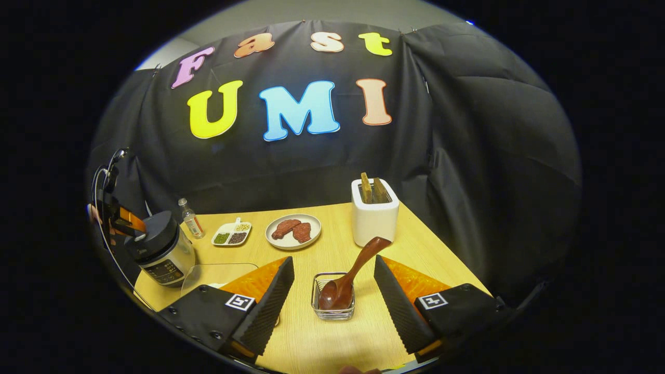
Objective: Close the left gripper, press the button to open the rice cooker; take a wooden spoon from the chopstick holder with the right hand, scoop a spoonful of rice and pour it into the rice cooker, then put the wooden spoon back into the chopstick holder.
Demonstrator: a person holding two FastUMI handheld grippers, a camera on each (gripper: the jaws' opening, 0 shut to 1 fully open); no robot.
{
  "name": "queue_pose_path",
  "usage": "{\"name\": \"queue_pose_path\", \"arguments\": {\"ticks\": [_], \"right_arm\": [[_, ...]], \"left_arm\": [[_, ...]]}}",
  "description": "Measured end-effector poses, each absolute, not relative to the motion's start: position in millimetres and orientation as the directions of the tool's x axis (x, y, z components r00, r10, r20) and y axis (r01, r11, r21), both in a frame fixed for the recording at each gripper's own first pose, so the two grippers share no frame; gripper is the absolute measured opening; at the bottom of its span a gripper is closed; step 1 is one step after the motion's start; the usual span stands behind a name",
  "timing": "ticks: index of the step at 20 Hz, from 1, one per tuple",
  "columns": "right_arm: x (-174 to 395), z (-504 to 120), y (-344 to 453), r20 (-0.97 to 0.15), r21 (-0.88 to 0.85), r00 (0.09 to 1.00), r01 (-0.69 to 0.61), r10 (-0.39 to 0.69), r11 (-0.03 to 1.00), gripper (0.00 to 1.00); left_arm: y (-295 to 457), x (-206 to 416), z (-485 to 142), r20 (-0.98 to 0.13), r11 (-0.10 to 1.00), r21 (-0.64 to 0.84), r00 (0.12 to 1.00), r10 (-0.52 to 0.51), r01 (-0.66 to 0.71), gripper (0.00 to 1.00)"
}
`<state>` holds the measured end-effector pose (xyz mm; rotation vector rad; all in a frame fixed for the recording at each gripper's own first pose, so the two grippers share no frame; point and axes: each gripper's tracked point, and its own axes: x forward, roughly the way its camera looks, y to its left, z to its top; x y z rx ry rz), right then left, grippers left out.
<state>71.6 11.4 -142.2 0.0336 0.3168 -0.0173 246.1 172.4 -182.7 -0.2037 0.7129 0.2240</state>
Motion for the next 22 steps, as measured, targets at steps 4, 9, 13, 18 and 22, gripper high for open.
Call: {"name": "queue_pose_path", "arguments": {"ticks": [4,9,13,18,22], "right_arm": [[74,-144,3,-0.314,0.027,0.949,0.015,-0.006,1.000,0.98],[68,-147,-10,-0.322,0.027,0.947,0.013,-0.004,1.000,0.98],[57,-155,-23,-0.347,0.026,0.938,0.002,0.007,1.000,0.98],[54,-147,-36,-0.331,0.032,0.943,-0.030,0.039,0.999,0.98],[66,-134,-50,-0.315,0.014,0.945,-0.084,0.084,0.996,0.98]], "left_arm": [[170,244,-186,-0.649,0.966,-0.069,0.746,0.146,-0.249,0.89],[168,245,-193,-0.644,0.974,0.004,0.744,0.177,-0.228,0.89],[166,243,-197,-0.637,0.973,0.023,0.747,0.192,-0.230,0.89],[142,217,-181,-0.585,0.962,-0.005,0.781,0.218,-0.273,0.86],[119,166,-123,-0.419,0.967,0.050,0.874,0.246,-0.248,0.86]]}}
